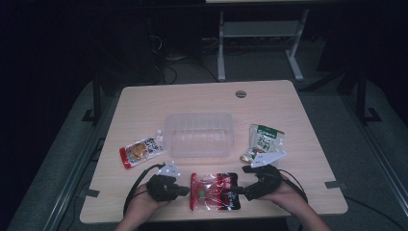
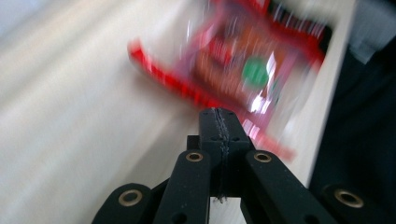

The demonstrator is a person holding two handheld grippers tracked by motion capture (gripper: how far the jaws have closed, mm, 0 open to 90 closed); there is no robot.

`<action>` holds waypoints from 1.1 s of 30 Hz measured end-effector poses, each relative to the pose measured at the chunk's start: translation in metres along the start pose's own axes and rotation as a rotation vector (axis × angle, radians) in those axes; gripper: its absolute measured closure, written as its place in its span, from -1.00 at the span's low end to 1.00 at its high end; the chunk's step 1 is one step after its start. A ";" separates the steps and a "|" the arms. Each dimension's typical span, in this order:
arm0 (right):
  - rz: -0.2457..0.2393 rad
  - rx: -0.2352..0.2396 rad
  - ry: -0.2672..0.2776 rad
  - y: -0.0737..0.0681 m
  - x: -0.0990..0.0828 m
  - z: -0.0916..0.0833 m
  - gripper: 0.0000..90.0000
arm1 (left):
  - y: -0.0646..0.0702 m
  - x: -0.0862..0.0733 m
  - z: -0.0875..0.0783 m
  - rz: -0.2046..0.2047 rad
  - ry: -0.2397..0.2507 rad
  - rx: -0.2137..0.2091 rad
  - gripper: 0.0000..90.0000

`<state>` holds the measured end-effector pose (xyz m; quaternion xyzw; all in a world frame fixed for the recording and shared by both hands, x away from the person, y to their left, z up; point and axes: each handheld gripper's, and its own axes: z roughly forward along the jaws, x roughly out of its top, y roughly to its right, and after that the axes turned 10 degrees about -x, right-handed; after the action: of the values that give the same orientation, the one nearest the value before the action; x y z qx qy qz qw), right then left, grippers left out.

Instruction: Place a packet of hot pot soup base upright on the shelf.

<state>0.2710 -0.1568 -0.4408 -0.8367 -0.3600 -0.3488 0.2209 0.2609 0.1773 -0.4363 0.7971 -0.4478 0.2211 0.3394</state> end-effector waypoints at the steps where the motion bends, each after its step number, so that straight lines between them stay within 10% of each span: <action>1: 0.001 -0.005 -0.003 0.001 -0.001 0.000 -0.71 | 0.001 0.005 0.002 0.021 0.015 -0.011 0.99; 7: 0.007 -0.013 -0.004 0.004 -0.002 -0.001 -0.70 | 0.000 0.007 0.027 0.056 -0.095 0.009 0.99; 18: 0.021 0.010 -0.006 0.003 -0.003 -0.002 -0.71 | -0.004 0.002 0.030 0.022 -0.098 0.018 0.99; 33: 0.065 0.182 -0.116 -0.009 -0.006 0.020 -0.70 | -0.003 0.002 0.031 0.022 -0.100 0.025 1.00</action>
<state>0.2703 -0.1414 -0.4571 -0.8431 -0.3752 -0.2581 0.2860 0.2656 0.1543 -0.4565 0.8063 -0.4703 0.1901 0.3043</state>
